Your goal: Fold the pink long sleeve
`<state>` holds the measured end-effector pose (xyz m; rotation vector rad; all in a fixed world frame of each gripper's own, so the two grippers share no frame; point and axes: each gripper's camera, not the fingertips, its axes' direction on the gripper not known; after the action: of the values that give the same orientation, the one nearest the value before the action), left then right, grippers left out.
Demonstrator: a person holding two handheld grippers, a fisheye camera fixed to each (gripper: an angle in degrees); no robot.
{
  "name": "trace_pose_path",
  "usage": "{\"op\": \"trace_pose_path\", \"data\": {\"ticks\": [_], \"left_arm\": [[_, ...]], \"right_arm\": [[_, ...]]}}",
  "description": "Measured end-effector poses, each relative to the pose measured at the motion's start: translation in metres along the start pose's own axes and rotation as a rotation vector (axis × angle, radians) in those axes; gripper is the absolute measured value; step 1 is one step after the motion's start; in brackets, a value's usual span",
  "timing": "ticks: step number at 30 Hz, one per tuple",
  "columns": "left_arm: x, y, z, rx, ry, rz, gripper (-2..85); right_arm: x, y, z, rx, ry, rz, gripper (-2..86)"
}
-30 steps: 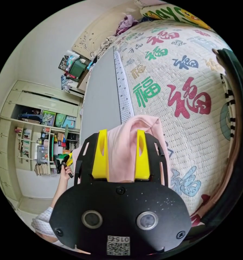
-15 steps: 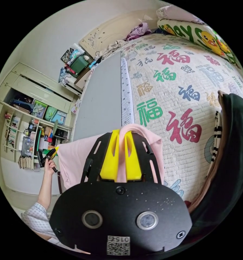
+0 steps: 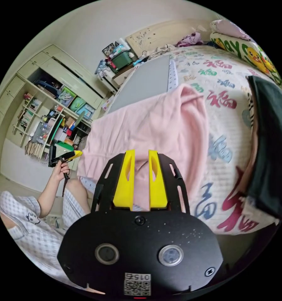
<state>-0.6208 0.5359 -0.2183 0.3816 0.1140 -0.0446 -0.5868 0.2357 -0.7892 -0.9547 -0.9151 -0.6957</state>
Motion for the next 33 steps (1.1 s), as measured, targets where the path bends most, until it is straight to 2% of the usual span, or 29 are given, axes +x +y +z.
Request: {"op": "trace_pose_path", "data": {"ticks": [3, 5, 10, 15, 18, 20, 24, 28, 33], "left_arm": [[0.003, 0.031, 0.024, -0.013, 0.100, -0.072, 11.2], [0.008, 0.037, 0.033, -0.017, 0.144, -0.083, 11.1], [0.030, 0.025, 0.037, -0.095, 0.124, -0.031, 6.0], [0.064, 0.021, 0.017, -0.053, 0.024, 0.063, 1.5], [0.074, 0.019, 0.015, -0.035, 0.038, 0.044, 1.8], [0.080, 0.018, 0.019, -0.041, 0.037, 0.028, 2.5], [0.087, 0.014, 0.036, -0.070, 0.075, -0.066, 8.6], [0.097, 0.010, 0.045, -0.096, 0.080, -0.078, 3.8], [0.142, 0.009, 0.026, -0.031, 0.099, 0.000, 0.7]], "right_arm": [[-0.023, 0.032, 0.062, -0.126, -0.112, 0.031, 9.9], [-0.048, 0.043, 0.074, -0.067, -0.055, 0.039, 9.7], [-0.083, 0.040, 0.084, -0.132, -0.095, -0.009, 2.7], [-0.105, 0.061, 0.075, -0.095, 0.053, -0.036, 0.3], [-0.099, 0.074, 0.074, -0.052, -0.001, 0.028, 1.3], [-0.102, 0.081, 0.086, -0.059, -0.089, 0.040, 6.6], [-0.110, 0.092, 0.118, -0.076, -0.108, 0.095, 11.0], [-0.119, 0.109, 0.147, -0.104, -0.128, 0.134, 5.8], [-0.136, 0.141, 0.131, -0.046, -0.131, 0.109, 1.7]]}}
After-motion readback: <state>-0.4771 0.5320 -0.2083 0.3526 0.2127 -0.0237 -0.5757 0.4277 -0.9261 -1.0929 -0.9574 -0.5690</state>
